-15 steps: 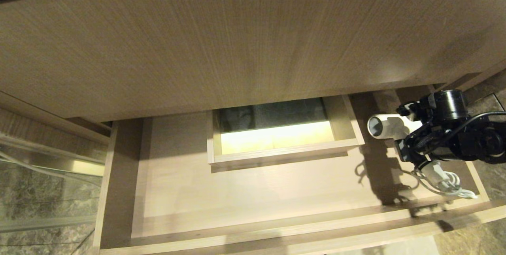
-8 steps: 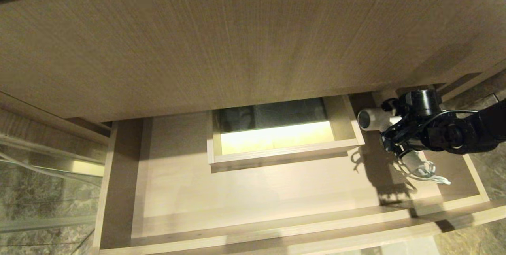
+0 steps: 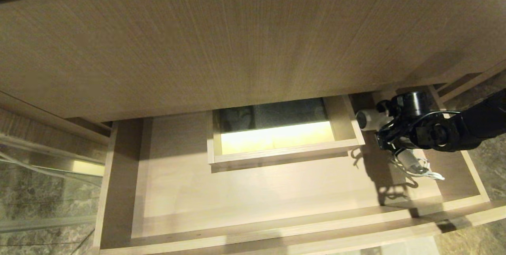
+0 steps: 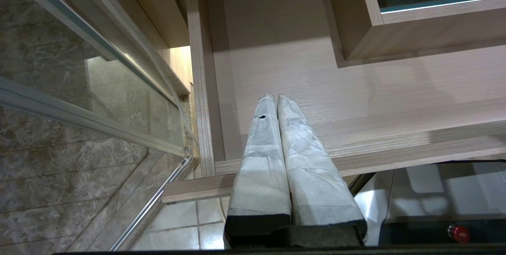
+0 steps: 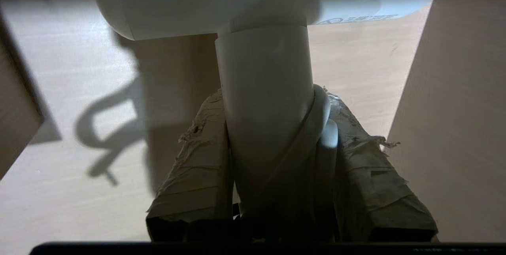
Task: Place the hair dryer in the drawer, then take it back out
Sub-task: Put it into the drawer
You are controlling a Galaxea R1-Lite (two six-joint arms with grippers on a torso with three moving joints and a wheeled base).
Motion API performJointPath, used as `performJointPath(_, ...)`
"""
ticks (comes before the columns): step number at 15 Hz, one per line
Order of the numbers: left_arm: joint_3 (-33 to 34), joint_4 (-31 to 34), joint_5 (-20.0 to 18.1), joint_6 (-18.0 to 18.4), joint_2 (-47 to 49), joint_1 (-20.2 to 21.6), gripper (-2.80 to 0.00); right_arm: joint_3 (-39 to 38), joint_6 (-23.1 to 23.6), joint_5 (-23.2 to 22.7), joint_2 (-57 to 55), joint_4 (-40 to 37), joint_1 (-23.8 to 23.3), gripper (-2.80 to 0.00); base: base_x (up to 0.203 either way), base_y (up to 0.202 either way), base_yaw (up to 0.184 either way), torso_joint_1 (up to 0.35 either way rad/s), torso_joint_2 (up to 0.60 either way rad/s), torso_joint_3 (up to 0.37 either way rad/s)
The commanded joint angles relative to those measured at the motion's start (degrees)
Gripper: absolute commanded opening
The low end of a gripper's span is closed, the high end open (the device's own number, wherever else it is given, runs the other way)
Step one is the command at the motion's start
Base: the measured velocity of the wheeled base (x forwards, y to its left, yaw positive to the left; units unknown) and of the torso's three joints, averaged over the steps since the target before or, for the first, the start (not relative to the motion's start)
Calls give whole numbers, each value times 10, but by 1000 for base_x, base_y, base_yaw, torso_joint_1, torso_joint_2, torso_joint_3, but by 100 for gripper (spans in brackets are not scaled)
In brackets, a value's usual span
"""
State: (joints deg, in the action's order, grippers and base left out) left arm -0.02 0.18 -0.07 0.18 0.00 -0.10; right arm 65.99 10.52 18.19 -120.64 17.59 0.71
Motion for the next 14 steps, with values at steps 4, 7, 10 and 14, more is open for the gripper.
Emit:
performJointPath(4, 0, 0, 0, 0, 0, 0, -280, 1, 6, 6, -5, 13, -4, -280, 0, 0, 0, 0, 0, 0)
performJointPath(7, 1, 0, 0, 0, 0, 0, -280, 3, 15, 1, -4, 17, -10, 0, 0, 0, 0, 0, 0, 0)
performJointPath(10, 1, 0, 0, 0, 0, -1, -280, 4, 16, 1, 2, 13, -12, 0, 0, 0, 0, 0, 0, 0)
performJointPath(14, 1, 0, 0, 0, 0, 0, -280, -14, 16, 3, 44, 13, -13, 0, 0, 0, 0, 0, 0, 0)
